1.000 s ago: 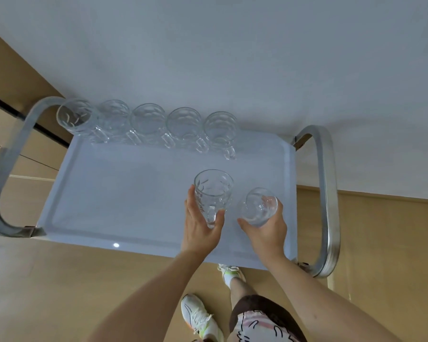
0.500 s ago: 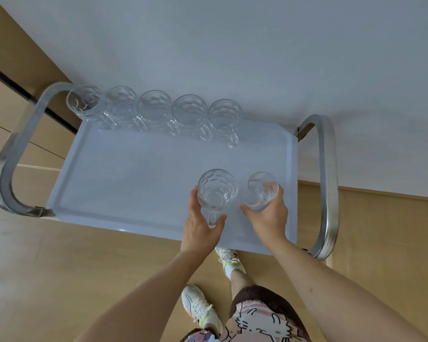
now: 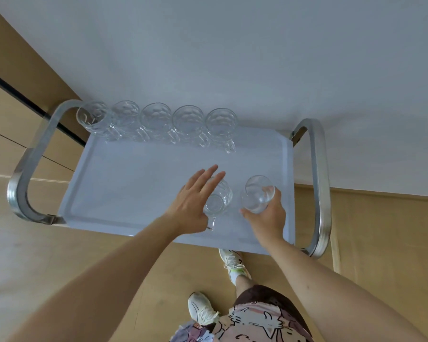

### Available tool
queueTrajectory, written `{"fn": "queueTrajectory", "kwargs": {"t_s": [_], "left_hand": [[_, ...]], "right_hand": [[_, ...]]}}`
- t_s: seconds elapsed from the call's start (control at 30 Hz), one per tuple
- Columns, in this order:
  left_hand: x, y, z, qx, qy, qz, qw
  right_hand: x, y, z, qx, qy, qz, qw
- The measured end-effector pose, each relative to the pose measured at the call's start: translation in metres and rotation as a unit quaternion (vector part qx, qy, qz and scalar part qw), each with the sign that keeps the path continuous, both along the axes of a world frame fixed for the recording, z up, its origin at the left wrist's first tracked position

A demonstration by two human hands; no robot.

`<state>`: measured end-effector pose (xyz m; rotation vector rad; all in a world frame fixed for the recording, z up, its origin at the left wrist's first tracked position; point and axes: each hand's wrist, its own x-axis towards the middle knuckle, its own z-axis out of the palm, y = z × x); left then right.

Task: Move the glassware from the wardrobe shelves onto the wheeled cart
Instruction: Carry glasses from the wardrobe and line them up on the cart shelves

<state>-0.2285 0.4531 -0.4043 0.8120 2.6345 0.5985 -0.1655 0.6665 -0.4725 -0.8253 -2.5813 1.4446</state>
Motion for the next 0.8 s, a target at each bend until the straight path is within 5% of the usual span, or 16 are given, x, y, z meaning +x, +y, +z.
{"fn": "queueTrajectory", "kwargs": {"t_s": [0.23,0.8], "left_hand": [[-0.036,0.023,0.016,-0.133,0.013,-0.094,0.987],[-0.130,0.122,0.077,-0.051,0.078,-0.003,0.996]], "right_hand": [[0.006,0.014,0.007,0.008,0.003,-0.026,1.000],[0.000,0.022,0.017,-0.021,0.018,-0.077,0.997]]}}
